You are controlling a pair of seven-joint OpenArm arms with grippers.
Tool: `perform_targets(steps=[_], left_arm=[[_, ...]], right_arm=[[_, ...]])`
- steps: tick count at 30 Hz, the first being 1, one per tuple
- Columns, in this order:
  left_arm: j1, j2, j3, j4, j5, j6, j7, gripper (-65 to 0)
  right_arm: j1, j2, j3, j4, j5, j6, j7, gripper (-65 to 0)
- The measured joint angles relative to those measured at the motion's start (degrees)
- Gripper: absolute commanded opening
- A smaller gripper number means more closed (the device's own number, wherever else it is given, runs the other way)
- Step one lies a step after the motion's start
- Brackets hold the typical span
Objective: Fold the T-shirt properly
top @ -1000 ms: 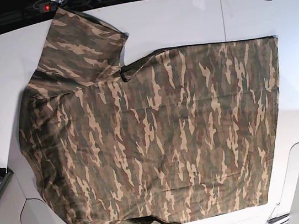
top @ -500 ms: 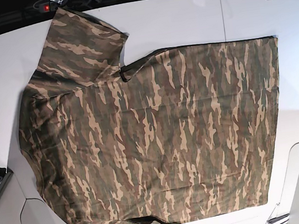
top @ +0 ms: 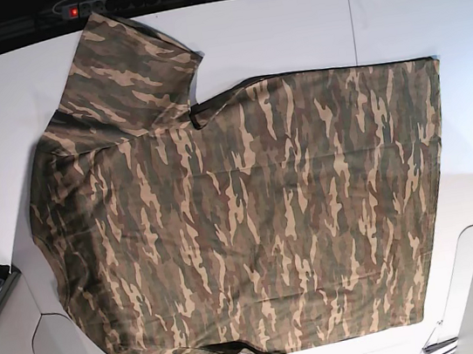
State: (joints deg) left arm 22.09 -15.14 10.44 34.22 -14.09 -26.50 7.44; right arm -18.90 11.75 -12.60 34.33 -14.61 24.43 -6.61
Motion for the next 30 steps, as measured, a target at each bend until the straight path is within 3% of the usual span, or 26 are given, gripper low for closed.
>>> perform_targets(steps=[4, 8, 14, 19, 30], left_arm=[[5.57, -0.92, -8.52, 6.88, -1.66, -6.75, 0.28, -49.9], [9.38, -2.34, -15.96, 13.27, -3.67, -12.59, 0.98, -49.9], [17.27, -3.26, -24.11, 22.47, -13.44, -12.57, 8.28, -49.9], [25.14, -3.06, -29.27, 32.57, -15.76, -12.79, 8.85, -49.9], [37.24, -3.15, -44.83, 56.22, -22.99, -12.79, 9.18, -49.9]], right_arm=[[-5.95, 3.61, 0.02, 9.44, 6.69, 5.31, 0.33, -51.8], [-13.75, 8.55, 0.00, 19.67, 12.04, 7.72, 0.33, -51.8], [-25.03, 16.37, 0.04, 36.22, 16.83, 8.02, -1.73, -51.8], [-31.93, 20.39, 0.81, 49.42, 20.79, 8.17, -4.63, -51.8], [-39.06, 21.33, 15.50, 73.59, 33.53, 8.39, -14.71, -51.8]])
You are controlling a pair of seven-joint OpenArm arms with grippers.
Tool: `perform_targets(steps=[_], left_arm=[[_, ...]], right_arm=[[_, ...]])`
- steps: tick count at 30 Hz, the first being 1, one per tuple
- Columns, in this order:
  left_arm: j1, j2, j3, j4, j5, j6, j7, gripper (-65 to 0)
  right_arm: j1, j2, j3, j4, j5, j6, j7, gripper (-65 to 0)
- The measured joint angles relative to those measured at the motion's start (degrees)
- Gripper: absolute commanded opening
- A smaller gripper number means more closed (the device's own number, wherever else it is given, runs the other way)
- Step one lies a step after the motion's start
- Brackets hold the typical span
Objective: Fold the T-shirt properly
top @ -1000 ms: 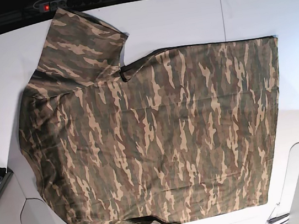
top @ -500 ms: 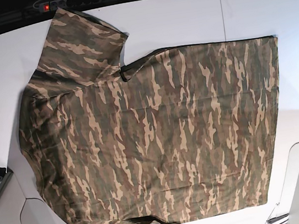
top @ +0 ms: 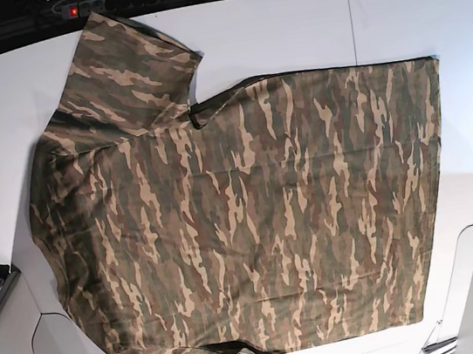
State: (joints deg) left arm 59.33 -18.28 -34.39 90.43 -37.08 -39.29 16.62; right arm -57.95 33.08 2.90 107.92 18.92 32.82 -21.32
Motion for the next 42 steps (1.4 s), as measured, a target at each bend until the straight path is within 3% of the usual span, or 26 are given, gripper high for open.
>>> perform_targets(steps=[8, 11, 14, 16, 25, 42], left_arm=[[-0.87, -0.57, -10.95, 11.32, -6.91, 0.00, 0.83, -49.9], [-2.97, -1.49, -11.76, 12.79, -7.28, -0.04, 0.76, -48.4], [-5.46, -2.21, -11.72, 12.79, -7.10, -0.04, 1.22, -33.0], [-6.64, -2.45, -11.72, 12.76, -7.08, -0.04, 1.84, -27.4], [-10.91, -6.64, -10.80, 11.61, -9.49, -0.20, 4.37, -27.4], [-26.05, -10.23, 2.99, -4.57, -5.57, -0.17, 4.48, -27.4]], right_arm=[[1.55, -0.44, 10.95, 7.23, 8.72, 0.26, -0.31, -51.7], [4.46, -0.42, 13.31, 7.08, 9.27, -1.55, -1.90, -46.3], [6.58, -0.42, 13.64, 6.12, 10.03, -4.76, -2.21, -38.0], [8.00, -1.25, 13.62, 5.25, 9.97, -6.27, -3.04, -36.3], [14.27, -8.59, 13.62, -2.32, 12.35, -7.04, -4.33, -36.3], [17.68, -16.28, 10.51, -7.13, 14.14, -4.92, -5.73, -36.3]])
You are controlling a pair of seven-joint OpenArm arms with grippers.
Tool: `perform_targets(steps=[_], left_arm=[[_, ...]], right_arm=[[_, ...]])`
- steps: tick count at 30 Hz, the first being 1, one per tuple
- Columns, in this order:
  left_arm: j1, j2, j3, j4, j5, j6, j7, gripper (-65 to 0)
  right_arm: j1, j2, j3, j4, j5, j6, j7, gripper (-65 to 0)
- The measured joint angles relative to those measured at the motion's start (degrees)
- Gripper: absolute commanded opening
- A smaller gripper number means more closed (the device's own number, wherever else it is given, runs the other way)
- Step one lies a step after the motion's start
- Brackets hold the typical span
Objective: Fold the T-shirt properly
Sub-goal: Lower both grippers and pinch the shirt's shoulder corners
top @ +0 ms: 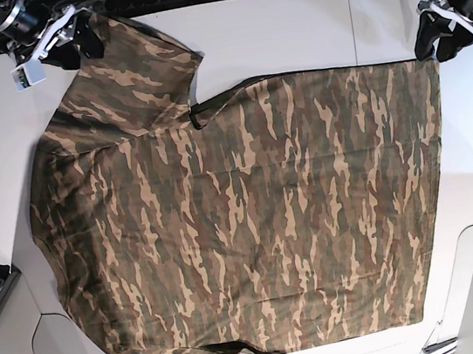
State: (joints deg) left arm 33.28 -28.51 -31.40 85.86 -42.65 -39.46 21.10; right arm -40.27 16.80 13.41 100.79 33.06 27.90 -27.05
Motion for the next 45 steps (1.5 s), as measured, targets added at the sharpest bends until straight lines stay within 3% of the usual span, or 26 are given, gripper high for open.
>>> perform_targets(steps=[8, 32, 33, 35, 40, 45], left_arm=[[-4.87, -0.96, 0.57, -5.51, 1.16, 0.00, -0.09, -27.4], [-7.96, -2.12, 12.31, -7.21, 4.31, 1.07, -4.90, -27.6], [-7.96, -2.12, 12.31, -7.19, 4.33, 1.07, -4.90, -28.8], [-7.96, -2.12, 12.31, -7.19, 4.59, 1.11, -4.87, -38.3], [-7.91, -2.08, 12.35, -7.19, 4.72, 1.29, -4.48, -64.4], [-7.93, -1.99, 12.24, -7.13, 4.68, 0.11, -4.63, -65.0]], right_arm=[[0.33, -2.62, -0.66, 0.02, -0.04, 0.04, 0.20, -36.3], [0.98, -3.02, -0.68, 0.00, -0.09, 0.15, -0.02, -36.4], [0.96, -3.02, -0.68, 0.00, -0.09, 0.17, -0.02, -36.5], [0.96, -3.02, -0.68, 0.00, -0.09, 0.17, -0.02, -40.0], [1.46, -3.21, -0.68, 0.00, -0.42, 0.15, -0.24, -64.1], [2.84, -5.38, -0.68, 0.00, -0.50, 0.20, -0.22, -65.0]])
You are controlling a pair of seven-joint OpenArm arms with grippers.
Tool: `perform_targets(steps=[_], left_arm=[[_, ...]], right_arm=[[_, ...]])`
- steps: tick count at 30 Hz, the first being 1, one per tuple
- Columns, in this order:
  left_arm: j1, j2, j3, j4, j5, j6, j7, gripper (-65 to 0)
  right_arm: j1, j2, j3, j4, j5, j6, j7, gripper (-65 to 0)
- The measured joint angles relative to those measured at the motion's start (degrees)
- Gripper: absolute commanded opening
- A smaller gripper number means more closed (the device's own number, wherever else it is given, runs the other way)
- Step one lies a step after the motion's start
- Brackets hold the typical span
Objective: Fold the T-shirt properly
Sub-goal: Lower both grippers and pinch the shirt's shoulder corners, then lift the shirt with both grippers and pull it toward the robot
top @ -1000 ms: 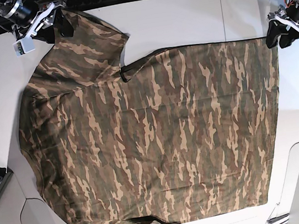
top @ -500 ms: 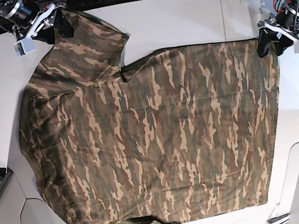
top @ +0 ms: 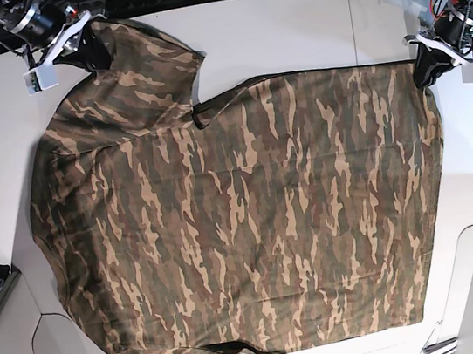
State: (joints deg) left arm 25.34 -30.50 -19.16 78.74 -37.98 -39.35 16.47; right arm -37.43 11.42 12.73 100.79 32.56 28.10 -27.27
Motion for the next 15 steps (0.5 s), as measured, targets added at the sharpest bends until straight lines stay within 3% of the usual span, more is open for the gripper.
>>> perform_targets(steps=[6, 10, 15], left_arm=[[0.20, 0.33, -4.20, 3.34, -2.62, 0.13, 1.57, -65.0], [0.15, 0.02, -6.71, 6.91, -4.35, 0.07, 1.51, -65.0], [-2.73, 0.35, -6.64, 8.00, -2.71, 0.07, 1.99, -65.0]], right_arm=[[-0.04, -1.60, 1.75, 3.48, 0.39, 0.66, -0.42, -65.0], [0.28, -1.57, 4.66, 8.09, 4.11, 1.97, -0.28, -65.0], [6.54, -1.60, 7.06, 9.53, 3.85, 2.45, -2.69, -65.0]])
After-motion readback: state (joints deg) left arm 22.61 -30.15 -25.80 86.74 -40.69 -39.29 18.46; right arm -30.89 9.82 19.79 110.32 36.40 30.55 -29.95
